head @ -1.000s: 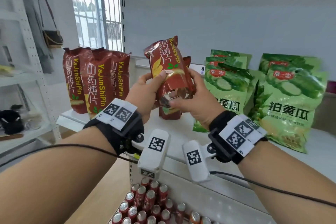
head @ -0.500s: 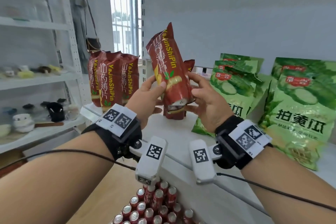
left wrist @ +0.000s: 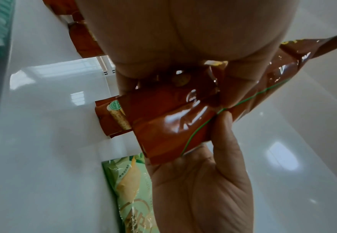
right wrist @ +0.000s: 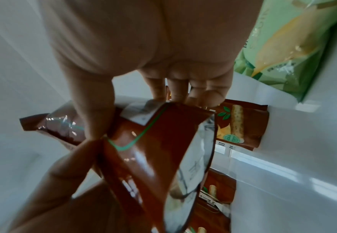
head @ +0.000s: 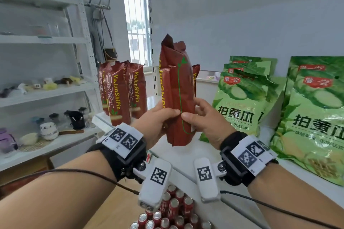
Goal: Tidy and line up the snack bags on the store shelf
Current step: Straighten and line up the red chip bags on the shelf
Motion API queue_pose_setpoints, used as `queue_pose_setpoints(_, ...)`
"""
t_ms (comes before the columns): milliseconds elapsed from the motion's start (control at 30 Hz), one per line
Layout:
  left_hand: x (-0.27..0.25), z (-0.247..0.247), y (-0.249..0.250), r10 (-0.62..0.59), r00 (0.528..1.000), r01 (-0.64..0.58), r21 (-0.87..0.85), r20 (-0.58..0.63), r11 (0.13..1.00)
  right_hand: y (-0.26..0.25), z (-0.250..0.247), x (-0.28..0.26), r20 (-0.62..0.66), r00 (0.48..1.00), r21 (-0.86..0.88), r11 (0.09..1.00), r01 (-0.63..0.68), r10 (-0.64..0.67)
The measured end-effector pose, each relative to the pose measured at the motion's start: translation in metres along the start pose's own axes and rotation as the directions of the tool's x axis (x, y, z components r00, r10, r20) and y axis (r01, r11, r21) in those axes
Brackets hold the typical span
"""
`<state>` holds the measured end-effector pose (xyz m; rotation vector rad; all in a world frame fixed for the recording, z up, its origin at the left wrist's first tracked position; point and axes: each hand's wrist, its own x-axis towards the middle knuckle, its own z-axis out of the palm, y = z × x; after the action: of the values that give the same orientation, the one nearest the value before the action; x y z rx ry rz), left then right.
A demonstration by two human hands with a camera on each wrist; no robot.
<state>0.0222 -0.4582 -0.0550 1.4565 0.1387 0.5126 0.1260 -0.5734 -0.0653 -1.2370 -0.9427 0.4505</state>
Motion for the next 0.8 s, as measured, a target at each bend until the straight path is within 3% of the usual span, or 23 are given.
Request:
queue_pose_setpoints(233, 0.008, 0.008, -0.003, 0.122, 0.992, -0.121, 0.028, -0.039, 0.992, 0.013, -0.011, 0.001, -0.093, 0.994, -0.122, 0.990, -0.067, 0.056)
queue_pose_setpoints(333, 0.008, 0.011, -0.002, 0.083, 0.996, -0.082, 0.038, -0.041, 0.996, 0.007, -0.017, 0.002, -0.147, 0.989, -0.114, 0.993, 0.001, -0.018)
queue_pose_setpoints(467, 0.006, 0.015, 0.001, 0.028, 1.000, -0.028, 0.028, 0.010, 0.999, -0.005, -0.019, 0.002, -0.146, 0.986, 0.064, 0.993, 0.097, -0.086)
queue_pose_setpoints(567, 0.008, 0.020, 0.007, 0.105, 0.994, -0.105, -0.003, -0.005, 0.994, -0.005, -0.020, 0.001, -0.141, 0.985, 0.053, 0.993, 0.104, -0.095)
queue_pose_setpoints(667, 0.015, 0.023, 0.016, 0.188, 0.977, -0.192, -0.032, -0.099, 0.981, -0.005, -0.019, 0.001, -0.149, 0.983, 0.020, 0.993, 0.114, -0.109)
queue_pose_setpoints(800, 0.022, 0.020, 0.019, 0.208, 0.971, -0.211, -0.010, -0.117, 0.977, -0.011, -0.017, 0.001, -0.209, 0.960, -0.006, 0.982, 0.188, -0.186)
